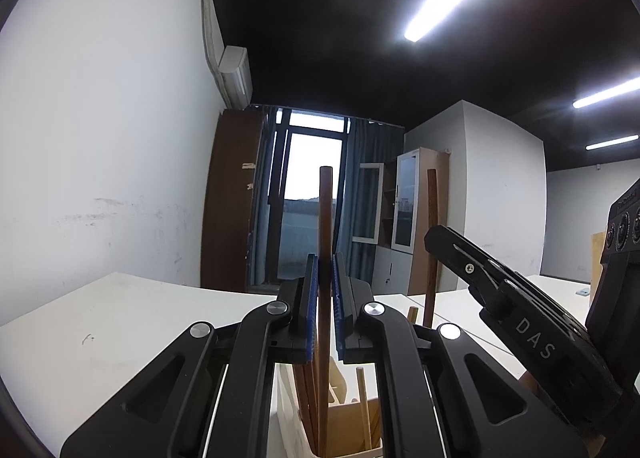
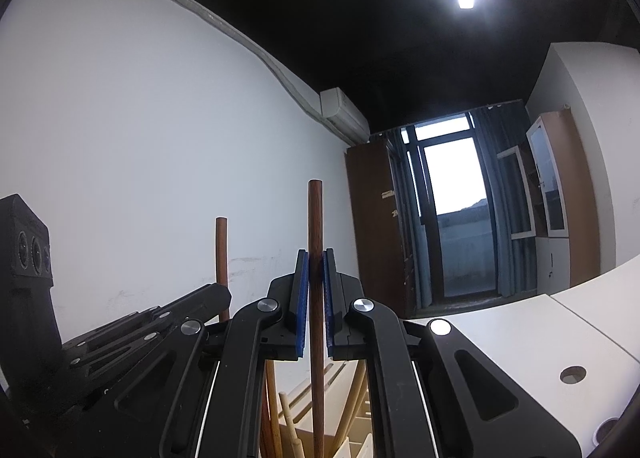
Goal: Organize utensils
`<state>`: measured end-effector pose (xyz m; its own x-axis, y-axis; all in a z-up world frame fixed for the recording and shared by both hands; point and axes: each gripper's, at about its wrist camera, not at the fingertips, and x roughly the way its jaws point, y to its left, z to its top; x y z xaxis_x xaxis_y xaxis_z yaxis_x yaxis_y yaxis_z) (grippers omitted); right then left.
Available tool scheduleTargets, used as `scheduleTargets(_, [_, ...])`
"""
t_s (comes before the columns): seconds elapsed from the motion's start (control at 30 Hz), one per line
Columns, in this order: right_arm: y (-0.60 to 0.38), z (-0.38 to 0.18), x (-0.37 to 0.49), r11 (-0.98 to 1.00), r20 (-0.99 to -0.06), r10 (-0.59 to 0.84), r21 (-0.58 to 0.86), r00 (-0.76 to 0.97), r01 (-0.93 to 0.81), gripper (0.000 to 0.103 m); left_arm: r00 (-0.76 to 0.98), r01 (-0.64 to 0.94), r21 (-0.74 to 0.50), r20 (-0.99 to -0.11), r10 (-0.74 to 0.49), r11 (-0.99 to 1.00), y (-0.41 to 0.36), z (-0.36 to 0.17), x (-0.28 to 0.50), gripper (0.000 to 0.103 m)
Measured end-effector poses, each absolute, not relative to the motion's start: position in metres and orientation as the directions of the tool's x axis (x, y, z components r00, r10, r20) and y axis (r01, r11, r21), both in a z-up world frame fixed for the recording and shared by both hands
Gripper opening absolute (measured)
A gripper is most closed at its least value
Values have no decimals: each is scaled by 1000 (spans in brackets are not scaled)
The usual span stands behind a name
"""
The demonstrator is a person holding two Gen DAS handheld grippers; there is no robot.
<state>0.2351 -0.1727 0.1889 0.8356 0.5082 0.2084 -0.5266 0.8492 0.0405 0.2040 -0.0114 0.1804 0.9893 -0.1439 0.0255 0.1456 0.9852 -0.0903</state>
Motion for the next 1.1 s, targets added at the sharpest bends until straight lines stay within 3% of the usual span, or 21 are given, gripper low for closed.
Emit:
scheduleTargets(0.47, [-186,182,234,849,157,508,72,847,-523,13,991,133,-96,12,-133,986,-1,181,195,16])
scheduleTargets(0.63, [-191,177,228,853,134,503,80,854,-515,20,992,127,-90,-6,-128,988,4,179,188,22])
scheduleTargets(0.87, [-197,171,213,868,73,487,71,870,-492,29,989,112,-66,-90,-117,992,8,170,172,39])
scheduleTargets(1.1, [-201,154,203,873,-43,486,55,873,-484,39,964,92,-81,-242,-109,992,12,150,163,50])
